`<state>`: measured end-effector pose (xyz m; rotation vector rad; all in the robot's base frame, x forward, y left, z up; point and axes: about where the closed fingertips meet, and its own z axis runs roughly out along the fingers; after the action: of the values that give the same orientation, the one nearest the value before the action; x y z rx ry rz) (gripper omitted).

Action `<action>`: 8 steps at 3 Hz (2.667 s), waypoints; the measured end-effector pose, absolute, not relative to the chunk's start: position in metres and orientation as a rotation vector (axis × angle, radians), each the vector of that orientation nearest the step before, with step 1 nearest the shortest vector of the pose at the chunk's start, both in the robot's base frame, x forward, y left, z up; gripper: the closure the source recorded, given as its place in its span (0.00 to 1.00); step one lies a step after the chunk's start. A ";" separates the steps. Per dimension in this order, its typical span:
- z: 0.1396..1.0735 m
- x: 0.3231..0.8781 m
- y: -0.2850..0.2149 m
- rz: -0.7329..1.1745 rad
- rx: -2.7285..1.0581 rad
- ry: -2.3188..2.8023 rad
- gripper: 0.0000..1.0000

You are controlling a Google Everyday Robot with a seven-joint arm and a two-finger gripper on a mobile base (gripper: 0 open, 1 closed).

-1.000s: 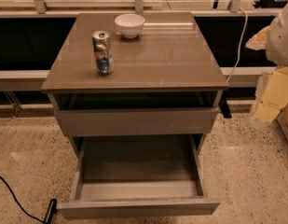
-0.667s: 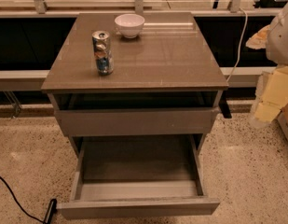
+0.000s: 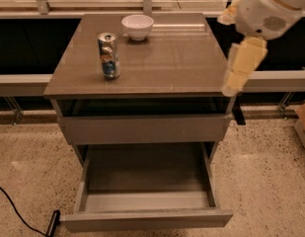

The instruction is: Place redbull can into middle drawer

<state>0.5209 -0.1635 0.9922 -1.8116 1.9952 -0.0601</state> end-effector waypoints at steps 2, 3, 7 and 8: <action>0.982 0.602 -0.064 0.234 -1.706 1.721 0.00; 0.987 0.610 -0.055 0.238 -1.669 1.695 0.00; 0.960 0.660 0.076 0.435 -1.551 1.441 0.00; 0.956 0.668 0.087 0.426 -1.473 1.432 0.00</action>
Offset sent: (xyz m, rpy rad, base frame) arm 0.1198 0.1389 -0.0096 0.5920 -0.1365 0.1467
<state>0.6684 0.0872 0.9559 -1.4735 1.4316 0.4262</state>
